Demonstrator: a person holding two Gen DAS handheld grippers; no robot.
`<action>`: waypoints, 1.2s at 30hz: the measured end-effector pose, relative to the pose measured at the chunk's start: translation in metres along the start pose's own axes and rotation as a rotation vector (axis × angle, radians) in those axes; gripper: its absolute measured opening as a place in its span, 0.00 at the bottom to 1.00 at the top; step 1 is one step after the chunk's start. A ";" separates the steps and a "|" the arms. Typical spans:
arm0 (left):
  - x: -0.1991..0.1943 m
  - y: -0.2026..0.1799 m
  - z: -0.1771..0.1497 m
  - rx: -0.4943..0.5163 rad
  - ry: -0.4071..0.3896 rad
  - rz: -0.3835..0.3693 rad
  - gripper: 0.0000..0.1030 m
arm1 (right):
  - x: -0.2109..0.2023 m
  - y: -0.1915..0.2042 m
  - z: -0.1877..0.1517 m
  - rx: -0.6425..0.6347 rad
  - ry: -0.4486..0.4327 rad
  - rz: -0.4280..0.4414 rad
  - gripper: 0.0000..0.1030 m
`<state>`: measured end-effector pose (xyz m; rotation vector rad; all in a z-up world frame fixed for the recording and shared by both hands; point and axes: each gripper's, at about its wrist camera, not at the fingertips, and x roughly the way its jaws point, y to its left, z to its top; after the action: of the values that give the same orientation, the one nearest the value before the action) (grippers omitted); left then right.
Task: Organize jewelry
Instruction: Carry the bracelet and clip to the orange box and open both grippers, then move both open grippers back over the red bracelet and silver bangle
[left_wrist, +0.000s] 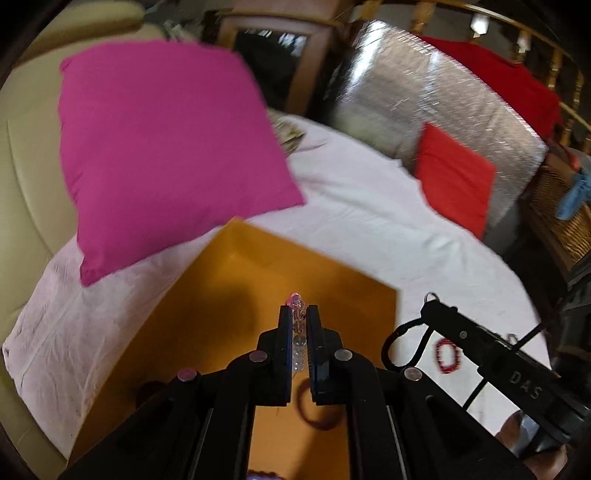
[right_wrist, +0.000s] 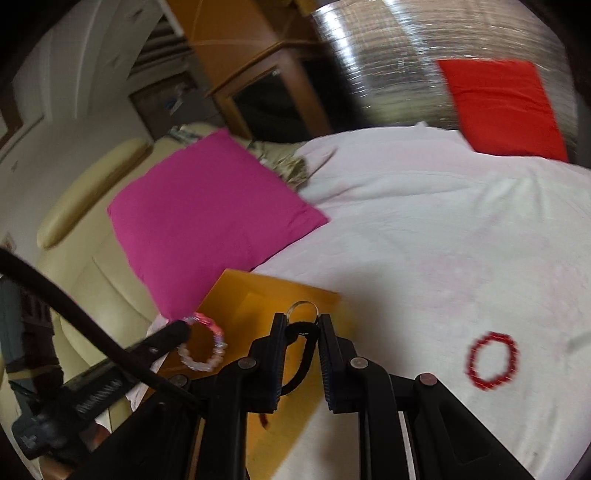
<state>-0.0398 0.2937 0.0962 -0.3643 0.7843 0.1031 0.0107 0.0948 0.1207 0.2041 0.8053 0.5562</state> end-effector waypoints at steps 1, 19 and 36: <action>0.005 0.005 0.000 -0.011 0.017 0.011 0.07 | 0.007 0.005 0.000 -0.008 0.012 -0.001 0.18; 0.029 0.028 0.007 -0.044 0.092 0.208 0.37 | 0.067 0.015 0.009 0.000 0.090 -0.025 0.48; -0.026 -0.097 0.000 0.205 -0.254 0.271 0.78 | -0.084 -0.119 -0.032 0.176 -0.107 -0.208 0.48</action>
<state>-0.0364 0.2045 0.1419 -0.0469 0.5827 0.3140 -0.0124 -0.0517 0.1062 0.3053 0.7612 0.2762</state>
